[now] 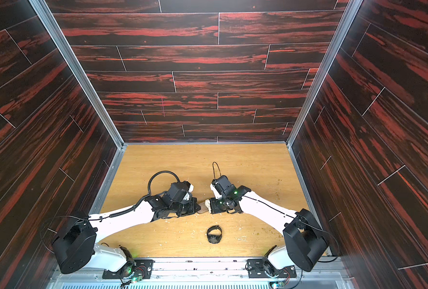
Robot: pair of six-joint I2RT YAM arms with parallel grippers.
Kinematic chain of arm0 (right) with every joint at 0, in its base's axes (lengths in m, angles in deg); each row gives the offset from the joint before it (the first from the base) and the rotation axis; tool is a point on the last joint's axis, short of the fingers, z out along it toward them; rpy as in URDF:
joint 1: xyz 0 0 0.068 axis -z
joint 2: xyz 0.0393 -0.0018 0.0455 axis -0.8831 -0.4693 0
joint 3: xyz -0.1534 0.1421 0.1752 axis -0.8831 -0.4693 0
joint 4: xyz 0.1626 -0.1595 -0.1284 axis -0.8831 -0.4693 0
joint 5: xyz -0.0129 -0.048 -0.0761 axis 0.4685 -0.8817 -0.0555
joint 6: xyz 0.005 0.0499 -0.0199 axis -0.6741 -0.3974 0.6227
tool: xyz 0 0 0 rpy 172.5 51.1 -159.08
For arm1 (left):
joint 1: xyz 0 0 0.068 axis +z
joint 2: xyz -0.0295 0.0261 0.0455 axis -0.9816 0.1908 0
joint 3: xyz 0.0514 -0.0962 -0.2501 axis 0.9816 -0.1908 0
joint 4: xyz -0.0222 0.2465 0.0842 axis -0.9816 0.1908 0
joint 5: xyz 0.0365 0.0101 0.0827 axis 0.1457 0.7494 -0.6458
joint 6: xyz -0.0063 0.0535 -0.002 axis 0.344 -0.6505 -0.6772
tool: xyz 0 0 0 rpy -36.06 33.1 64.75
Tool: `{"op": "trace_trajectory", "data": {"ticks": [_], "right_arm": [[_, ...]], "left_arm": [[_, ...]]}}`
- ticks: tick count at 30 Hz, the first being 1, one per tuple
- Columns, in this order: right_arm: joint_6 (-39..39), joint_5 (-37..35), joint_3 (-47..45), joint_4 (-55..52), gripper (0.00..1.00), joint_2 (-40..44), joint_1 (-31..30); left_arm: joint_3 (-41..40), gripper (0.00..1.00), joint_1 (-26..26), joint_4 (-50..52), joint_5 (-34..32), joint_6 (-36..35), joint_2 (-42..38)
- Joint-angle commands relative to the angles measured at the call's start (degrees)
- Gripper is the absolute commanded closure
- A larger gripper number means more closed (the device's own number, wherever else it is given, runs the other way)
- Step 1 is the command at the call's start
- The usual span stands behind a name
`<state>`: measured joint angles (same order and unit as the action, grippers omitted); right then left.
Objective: Place watch on stand
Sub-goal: Adjust the watch on the stand, then adjust the stand at the center of the board.
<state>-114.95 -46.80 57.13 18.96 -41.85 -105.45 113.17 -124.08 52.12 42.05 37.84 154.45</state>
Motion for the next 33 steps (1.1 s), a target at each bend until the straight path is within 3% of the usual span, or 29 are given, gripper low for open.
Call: {"op": "trace_trajectory", "data": {"ticks": [1, 12, 17, 21, 26, 33], "right_arm": [[0.4, -0.2, -0.3, -2.1, 1.00, 2.0, -0.6], [1.2, -2.1, -0.7, -4.8, 1.00, 8.2, 1.0], [0.4, 3.3, -1.4, -0.1, 1.00, 10.0, 12.8], [0.2, 7.2, 0.7, 3.5, 1.00, 6.4, 20.8], [1.8, 6.4, 6.3, 4.9, 1.00, -0.9, 22.8], [1.9, 5.9, 8.2, 5.9, 1.00, -6.4, 23.9]], "left_arm": [[1.9, 0.97, 0.1, 1.3, -0.7, -1.8, 0.9], [7.4, 0.95, 1.8, 5.8, 0.5, -4.9, 0.2], [7.4, 0.94, 0.0, 7.3, 0.8, -3.0, -2.5], [5.5, 0.94, -2.3, 7.5, 1.3, -1.2, -2.8], [2.8, 0.95, -5.8, 6.4, 1.6, 0.5, -1.2], [1.9, 0.95, -6.2, 2.1, 3.5, 1.2, 3.1]]}}
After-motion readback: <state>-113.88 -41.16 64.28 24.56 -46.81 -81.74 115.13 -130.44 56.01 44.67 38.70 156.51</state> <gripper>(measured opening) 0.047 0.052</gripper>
